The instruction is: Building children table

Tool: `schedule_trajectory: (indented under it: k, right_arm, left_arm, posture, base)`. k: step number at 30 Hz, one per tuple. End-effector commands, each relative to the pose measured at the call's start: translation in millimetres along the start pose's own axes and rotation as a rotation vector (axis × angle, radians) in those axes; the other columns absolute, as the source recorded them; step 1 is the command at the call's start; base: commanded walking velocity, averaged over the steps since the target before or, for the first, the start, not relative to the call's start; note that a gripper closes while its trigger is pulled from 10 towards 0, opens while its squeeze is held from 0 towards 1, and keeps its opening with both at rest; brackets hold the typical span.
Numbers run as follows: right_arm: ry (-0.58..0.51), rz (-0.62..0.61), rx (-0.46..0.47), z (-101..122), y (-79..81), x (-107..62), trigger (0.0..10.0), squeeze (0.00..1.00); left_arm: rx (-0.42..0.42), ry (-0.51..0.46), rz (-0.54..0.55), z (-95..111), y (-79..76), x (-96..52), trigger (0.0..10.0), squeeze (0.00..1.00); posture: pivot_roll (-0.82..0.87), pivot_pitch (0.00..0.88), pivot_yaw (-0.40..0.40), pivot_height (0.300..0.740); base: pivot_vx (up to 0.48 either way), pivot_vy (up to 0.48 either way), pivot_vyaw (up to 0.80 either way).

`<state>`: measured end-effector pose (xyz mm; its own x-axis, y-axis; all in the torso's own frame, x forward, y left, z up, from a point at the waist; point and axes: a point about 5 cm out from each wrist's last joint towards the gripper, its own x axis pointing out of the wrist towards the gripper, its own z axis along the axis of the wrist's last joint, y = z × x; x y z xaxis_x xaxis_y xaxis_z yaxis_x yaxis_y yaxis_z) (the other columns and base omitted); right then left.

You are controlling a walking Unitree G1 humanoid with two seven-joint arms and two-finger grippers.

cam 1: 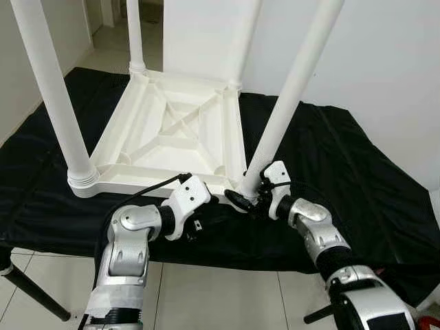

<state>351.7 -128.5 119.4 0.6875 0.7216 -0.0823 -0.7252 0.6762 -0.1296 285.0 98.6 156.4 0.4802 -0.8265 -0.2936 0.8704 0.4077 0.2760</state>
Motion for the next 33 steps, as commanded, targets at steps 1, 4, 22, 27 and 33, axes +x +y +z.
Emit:
schedule_trajectory:
  k: [1,4,22,27,33]
  right_arm:
    - [0.042,0.026,0.002,-7,1.7,-0.6,0.0,0.00]
    - [0.050,0.035,0.013,-10,2.5,-1.4,0.0,0.00]
    - [0.009,-0.044,0.101,-29,9.8,-11.4,10.0,0.00]
    - [-0.022,-0.302,0.083,-25,11.5,-5.9,10.0,0.00]
    - [-0.028,-0.554,0.137,-25,25.3,-4.5,10.0,0.00]
  left_arm:
    - [-0.016,0.002,0.297,0,14.3,1.4,10.0,0.00]
    - [-0.016,0.003,0.298,-1,14.5,0.9,10.0,0.00]
    - [-0.027,0.012,0.295,-4,12.9,0.7,10.0,0.00]
    - [-0.025,0.007,0.309,-4,15.6,0.8,10.0,0.00]
    - [-0.022,0.004,0.322,-4,17.9,0.4,10.0,0.00]
  posture:
    - [0.09,0.000,-0.118,0.740]
    - [0.09,0.000,-0.117,0.740]
    - [0.10,0.000,-0.135,0.740]
    - [0.11,0.000,-0.155,0.740]
    - [0.11,0.000,-0.164,0.740]
  base:
    - [0.000,0.000,0.00]
    - [0.000,0.000,0.00]
    - [0.000,0.000,0.00]
    - [0.000,0.000,0.00]
    - [0.000,0.000,0.00]
